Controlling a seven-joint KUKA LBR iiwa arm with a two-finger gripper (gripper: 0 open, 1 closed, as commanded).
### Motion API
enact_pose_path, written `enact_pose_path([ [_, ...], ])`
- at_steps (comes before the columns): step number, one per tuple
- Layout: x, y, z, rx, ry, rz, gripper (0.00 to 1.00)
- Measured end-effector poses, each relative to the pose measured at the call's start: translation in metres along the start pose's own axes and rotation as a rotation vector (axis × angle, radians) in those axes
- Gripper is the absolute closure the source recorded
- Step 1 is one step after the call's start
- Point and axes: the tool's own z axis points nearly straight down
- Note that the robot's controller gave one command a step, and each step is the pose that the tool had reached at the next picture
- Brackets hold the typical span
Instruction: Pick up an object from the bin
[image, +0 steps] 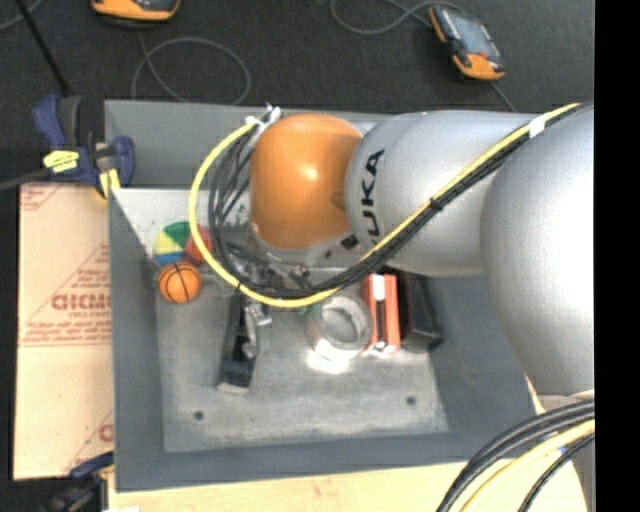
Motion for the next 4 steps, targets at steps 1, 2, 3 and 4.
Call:
enact_pose_path([
  [1, -0.003, 0.001, 0.022, -0.001, 0.008, -0.104, 0.00],
  [2, 0.020, -0.002, 0.054, 0.000, 0.001, -0.432, 0.00],
  [3, 0.024, -0.025, 0.096, -0.004, 0.003, -0.438, 1.00],
  [4, 0.024, -0.026, 0.095, -0.003, 0.003, -0.438, 0.00],
])
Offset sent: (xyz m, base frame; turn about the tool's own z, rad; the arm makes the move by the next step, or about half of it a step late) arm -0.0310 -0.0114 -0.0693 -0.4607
